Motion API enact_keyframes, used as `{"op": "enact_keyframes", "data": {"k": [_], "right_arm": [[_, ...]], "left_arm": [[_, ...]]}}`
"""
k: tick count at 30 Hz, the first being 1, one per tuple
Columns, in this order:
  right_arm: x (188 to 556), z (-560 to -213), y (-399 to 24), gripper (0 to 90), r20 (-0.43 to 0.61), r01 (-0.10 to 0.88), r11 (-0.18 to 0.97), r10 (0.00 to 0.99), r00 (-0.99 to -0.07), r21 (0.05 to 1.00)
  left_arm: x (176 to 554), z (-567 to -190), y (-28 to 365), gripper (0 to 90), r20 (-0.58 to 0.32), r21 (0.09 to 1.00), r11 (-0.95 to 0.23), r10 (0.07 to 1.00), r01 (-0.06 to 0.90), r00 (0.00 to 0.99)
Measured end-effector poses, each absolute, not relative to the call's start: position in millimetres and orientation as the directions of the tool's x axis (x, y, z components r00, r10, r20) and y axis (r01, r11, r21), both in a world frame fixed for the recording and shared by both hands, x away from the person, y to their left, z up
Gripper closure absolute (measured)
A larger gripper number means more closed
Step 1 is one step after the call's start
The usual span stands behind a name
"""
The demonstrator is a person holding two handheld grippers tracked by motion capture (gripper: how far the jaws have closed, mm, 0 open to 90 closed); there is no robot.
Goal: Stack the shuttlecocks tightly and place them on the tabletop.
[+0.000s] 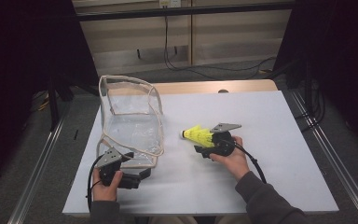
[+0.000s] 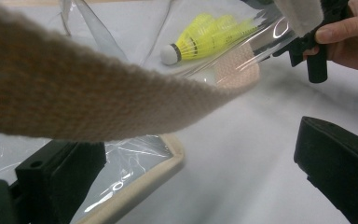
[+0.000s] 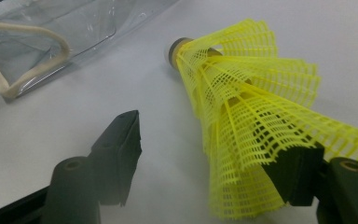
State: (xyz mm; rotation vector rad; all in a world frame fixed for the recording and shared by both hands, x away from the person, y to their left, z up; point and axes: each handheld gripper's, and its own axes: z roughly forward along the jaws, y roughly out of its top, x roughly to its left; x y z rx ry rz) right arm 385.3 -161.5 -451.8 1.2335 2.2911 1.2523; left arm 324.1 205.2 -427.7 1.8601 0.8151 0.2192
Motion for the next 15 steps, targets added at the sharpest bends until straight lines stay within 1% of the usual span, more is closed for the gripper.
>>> {"op": "enact_keyframes", "data": {"k": [5, 10, 14, 15], "right_arm": [[387.8, -453.5, -157.9, 28.4, 0.166, 0.563, 0.266, 0.783, -0.600, 0.783], [389.7, -454.2, -155.3, 27.8, 0.179, 0.571, 0.255, 0.784, -0.595, 0.780], [390.5, -454.7, -153.8, 32.1, 0.179, 0.570, 0.243, 0.791, -0.584, 0.785], [390.7, -455.1, -153.8, 34.4, 0.178, 0.572, 0.242, 0.794, -0.581, 0.784]], "left_arm": [[324.2, -427.8, 205.3, 1.9, -0.214, 0.874, -0.223, 0.624, 0.433, 0.752], [324.2, -427.8, 205.3, 1.9, -0.214, 0.873, -0.223, 0.624, 0.433, 0.752], [324.3, -427.9, 205.4, 1.9, -0.215, 0.874, -0.222, 0.623, 0.433, 0.752], [324.3, -427.9, 205.4, 1.9, -0.214, 0.873, -0.223, 0.623, 0.433, 0.752]]}}
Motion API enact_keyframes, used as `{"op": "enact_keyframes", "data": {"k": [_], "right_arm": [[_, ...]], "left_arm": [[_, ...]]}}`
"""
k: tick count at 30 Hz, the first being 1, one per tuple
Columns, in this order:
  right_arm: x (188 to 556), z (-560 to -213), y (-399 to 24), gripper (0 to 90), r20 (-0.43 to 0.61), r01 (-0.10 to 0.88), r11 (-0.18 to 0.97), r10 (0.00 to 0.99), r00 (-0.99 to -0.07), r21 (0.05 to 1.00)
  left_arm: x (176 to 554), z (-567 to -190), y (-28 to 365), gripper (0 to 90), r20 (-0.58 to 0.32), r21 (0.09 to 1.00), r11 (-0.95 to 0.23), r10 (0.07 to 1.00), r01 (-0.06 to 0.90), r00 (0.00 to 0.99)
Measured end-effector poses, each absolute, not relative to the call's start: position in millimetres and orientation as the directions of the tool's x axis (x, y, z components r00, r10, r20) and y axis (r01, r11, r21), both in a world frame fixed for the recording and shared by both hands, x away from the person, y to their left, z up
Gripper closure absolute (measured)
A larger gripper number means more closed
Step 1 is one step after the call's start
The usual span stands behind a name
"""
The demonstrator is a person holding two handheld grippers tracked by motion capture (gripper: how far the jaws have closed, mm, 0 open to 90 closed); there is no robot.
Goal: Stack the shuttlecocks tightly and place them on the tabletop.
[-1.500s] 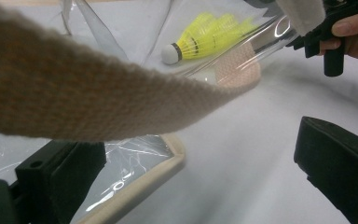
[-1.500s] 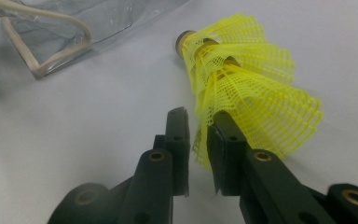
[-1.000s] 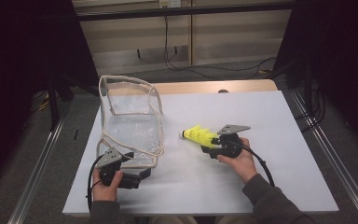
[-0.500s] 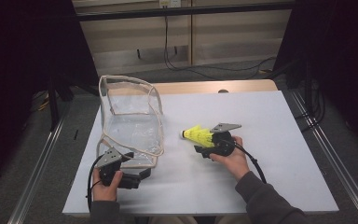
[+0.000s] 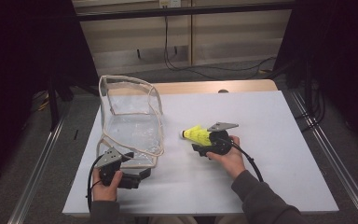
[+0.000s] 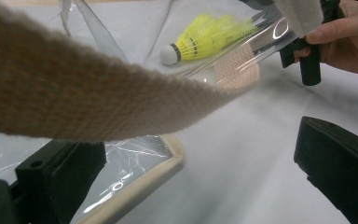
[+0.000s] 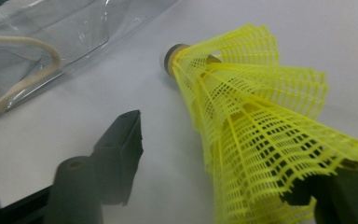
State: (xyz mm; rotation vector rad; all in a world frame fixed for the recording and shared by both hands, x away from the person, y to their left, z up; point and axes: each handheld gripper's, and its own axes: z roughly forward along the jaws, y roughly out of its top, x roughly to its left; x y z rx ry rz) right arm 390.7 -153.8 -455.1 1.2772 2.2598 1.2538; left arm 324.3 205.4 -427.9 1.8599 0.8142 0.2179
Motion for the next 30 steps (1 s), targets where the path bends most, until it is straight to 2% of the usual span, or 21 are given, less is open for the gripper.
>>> {"op": "enact_keyframes", "data": {"k": [4, 12, 23, 27, 30], "right_arm": [[392.1, -456.4, -153.8, 45.0, 0.176, 0.569, 0.235, 0.800, -0.574, 0.788], [392.8, -456.2, -153.3, 57.5, 0.166, 0.556, 0.217, 0.814, -0.557, 0.802], [396.5, -459.0, -149.0, 56.1, 0.148, 0.549, 0.187, 0.848, -0.509, 0.815], [398.1, -459.3, -146.9, 65.4, 0.103, 0.537, 0.208, 0.864, -0.492, 0.818], [400.0, -459.0, -147.2, 76.0, 0.092, 0.534, 0.212, 0.869, -0.486, 0.819]], "left_arm": [[324.3, -427.9, 205.3, 1.9, -0.214, 0.874, -0.222, 0.623, 0.433, 0.752], [324.3, -428.0, 205.3, 1.9, -0.214, 0.874, -0.221, 0.624, 0.433, 0.752], [324.6, -428.5, 205.3, 1.9, -0.214, 0.873, -0.223, 0.625, 0.434, 0.751], [324.6, -428.5, 205.5, 1.9, -0.213, 0.873, -0.223, 0.625, 0.433, 0.751], [324.8, -428.6, 205.6, 1.9, -0.213, 0.874, -0.223, 0.624, 0.433, 0.752]]}}
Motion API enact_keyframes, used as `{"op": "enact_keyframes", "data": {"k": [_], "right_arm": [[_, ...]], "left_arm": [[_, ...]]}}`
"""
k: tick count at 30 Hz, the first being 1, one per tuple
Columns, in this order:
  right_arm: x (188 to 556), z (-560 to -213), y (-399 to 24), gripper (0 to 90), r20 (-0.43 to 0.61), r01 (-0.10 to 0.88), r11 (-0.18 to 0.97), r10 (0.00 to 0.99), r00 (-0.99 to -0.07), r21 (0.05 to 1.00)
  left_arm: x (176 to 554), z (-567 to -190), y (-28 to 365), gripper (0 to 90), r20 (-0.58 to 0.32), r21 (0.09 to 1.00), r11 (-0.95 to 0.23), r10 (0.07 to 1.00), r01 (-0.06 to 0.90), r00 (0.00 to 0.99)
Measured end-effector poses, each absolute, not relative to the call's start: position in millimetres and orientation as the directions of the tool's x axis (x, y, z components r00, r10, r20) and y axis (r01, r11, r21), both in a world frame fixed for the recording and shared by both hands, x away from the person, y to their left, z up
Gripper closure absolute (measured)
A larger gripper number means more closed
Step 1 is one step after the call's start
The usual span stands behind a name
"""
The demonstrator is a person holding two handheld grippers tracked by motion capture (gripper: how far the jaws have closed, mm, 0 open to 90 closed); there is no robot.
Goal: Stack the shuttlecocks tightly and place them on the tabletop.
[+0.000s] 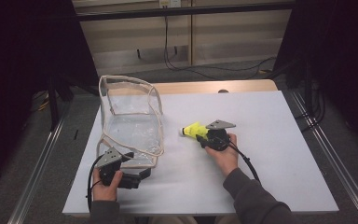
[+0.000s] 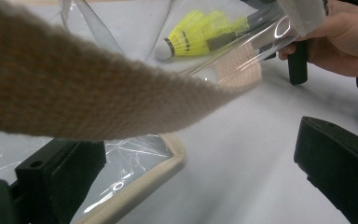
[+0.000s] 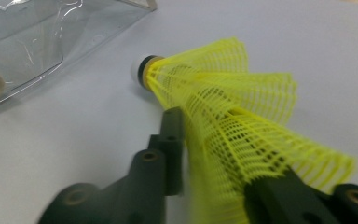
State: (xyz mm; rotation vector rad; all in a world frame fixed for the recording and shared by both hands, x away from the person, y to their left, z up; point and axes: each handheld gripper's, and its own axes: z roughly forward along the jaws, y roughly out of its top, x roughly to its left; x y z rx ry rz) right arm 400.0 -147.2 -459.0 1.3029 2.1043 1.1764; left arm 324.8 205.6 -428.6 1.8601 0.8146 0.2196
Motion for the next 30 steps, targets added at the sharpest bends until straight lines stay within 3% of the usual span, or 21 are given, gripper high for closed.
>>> {"op": "enact_keyframes", "data": {"k": [5, 30], "right_arm": [[401.2, -457.6, -148.1, 79.5, 0.079, 0.524, 0.232, 0.861, -0.503, 0.819], [392.4, -429.2, -159.4, 80.3, 0.103, 0.515, 0.293, 0.787, -0.608, 0.806]], "left_arm": [[324.8, -428.7, 205.7, 1.9, -0.213, 0.874, -0.221, 0.625, 0.432, 0.751], [325.6, -429.0, 205.9, 1.9, -0.214, 0.875, -0.219, 0.624, 0.432, 0.751]]}}
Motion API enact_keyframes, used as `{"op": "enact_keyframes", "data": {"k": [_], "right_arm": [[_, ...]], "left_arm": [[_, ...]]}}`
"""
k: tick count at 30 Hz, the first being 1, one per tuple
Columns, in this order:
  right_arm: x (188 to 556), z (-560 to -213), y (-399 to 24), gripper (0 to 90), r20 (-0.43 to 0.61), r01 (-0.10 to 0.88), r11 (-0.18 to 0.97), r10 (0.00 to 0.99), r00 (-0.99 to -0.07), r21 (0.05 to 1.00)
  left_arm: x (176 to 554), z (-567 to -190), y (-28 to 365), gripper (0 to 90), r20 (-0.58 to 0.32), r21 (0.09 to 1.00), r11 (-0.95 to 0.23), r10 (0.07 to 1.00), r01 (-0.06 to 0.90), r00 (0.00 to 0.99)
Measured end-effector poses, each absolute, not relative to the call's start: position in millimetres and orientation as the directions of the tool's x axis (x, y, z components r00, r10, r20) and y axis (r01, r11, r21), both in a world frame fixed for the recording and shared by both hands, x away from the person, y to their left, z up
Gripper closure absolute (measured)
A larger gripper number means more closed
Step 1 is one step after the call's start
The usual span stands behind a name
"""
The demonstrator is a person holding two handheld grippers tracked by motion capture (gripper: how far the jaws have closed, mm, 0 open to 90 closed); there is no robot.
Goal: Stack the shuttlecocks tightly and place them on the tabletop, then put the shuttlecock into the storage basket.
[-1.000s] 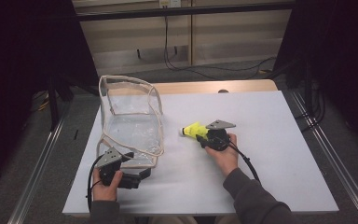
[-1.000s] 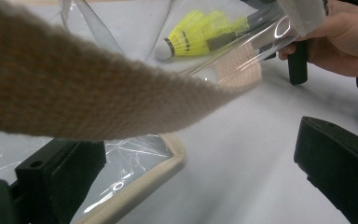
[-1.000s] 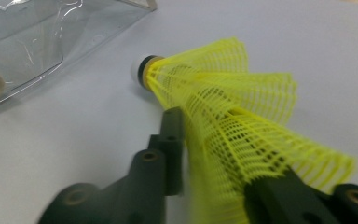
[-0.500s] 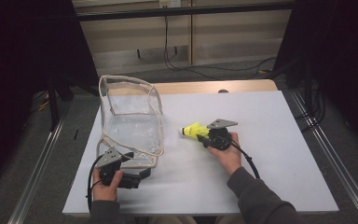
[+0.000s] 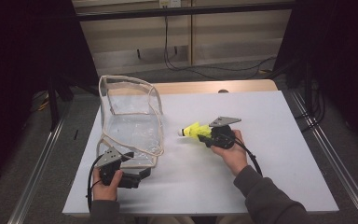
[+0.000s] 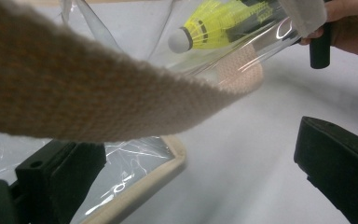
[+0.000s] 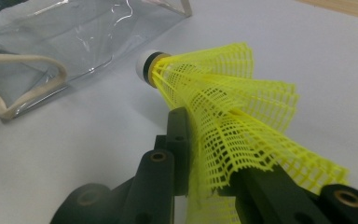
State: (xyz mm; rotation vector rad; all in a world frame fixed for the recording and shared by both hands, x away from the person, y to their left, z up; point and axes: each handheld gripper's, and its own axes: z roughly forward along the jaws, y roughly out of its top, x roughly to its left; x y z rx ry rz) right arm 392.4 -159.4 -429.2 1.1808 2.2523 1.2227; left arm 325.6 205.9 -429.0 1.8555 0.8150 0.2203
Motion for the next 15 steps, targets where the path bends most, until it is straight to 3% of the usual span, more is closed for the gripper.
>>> {"op": "enact_keyframes", "data": {"k": [15], "right_arm": [[390.0, -401.1, -160.7, 80.3, 0.097, 0.495, 0.327, 0.750, -0.654, 0.805]], "left_arm": [[325.5, -427.7, 206.2, 1.9, -0.207, 0.874, -0.227, 0.626, 0.429, 0.752]]}}
